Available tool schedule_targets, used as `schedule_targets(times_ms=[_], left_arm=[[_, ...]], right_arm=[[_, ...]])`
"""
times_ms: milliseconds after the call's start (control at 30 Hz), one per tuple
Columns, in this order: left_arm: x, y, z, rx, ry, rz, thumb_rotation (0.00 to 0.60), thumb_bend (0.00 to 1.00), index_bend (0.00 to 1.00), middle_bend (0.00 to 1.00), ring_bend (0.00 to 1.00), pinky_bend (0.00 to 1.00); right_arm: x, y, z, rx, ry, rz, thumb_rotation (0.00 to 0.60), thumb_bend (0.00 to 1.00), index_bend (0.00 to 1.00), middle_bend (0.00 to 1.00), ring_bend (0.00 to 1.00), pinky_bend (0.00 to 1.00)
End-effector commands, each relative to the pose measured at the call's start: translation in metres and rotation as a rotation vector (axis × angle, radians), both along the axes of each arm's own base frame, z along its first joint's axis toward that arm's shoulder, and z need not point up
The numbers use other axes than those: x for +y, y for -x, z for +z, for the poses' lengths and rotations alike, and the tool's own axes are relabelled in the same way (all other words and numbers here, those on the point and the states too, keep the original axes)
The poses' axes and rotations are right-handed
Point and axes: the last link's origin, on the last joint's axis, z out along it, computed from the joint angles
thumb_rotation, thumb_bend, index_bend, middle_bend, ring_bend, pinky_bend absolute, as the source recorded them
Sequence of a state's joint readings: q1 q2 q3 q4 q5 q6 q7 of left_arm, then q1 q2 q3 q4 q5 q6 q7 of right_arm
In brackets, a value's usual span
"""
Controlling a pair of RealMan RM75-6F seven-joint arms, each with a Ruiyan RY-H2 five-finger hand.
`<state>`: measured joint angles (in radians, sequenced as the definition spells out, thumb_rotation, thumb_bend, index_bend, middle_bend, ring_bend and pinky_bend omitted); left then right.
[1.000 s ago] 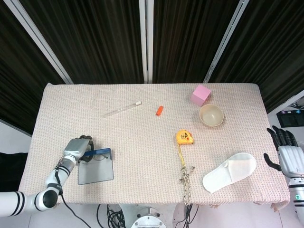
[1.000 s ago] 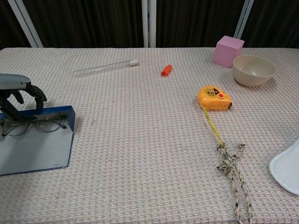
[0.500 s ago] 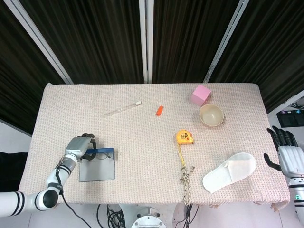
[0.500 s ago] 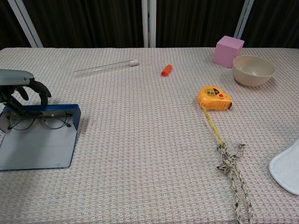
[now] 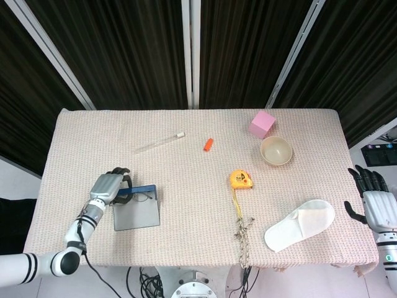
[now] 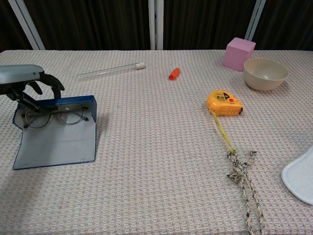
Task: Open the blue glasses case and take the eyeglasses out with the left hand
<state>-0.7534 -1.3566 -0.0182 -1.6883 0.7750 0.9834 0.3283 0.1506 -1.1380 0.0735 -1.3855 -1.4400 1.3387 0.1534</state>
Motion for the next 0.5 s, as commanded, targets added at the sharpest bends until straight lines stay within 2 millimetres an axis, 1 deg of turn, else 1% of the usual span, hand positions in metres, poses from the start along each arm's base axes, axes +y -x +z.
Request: schedule_targets(times_ms=[33,333,500], left_arm=[[0.001,0.002,-0.004,-0.016,-0.033,-0.022,0.503,0.37,0.47,0.14,0.08,0.21],[0.004,0.000,-0.010,-0.010,-0.101,-0.122,0.507,0.37,0.49,0.15,0.08,0.21],[0.005,0.000,-0.014,-0.002,-0.135,-0.183,0.532,0.37,0.49,0.15,0.08,0.20]], right_arm=[[0.000,0.000,0.000,0.001,-0.001,-0.001,0.600,0.33,0.00,0.00,0.00,0.00],[0.000,0.002,0.000,0.000,0.000,-0.005,0.600,0.33,0.00,0.00,0.00,0.00],[0.000,0.002,0.000,-0.001,0.002,-0.005,0.600,0.33,0.00,0.00,0.00,0.00]])
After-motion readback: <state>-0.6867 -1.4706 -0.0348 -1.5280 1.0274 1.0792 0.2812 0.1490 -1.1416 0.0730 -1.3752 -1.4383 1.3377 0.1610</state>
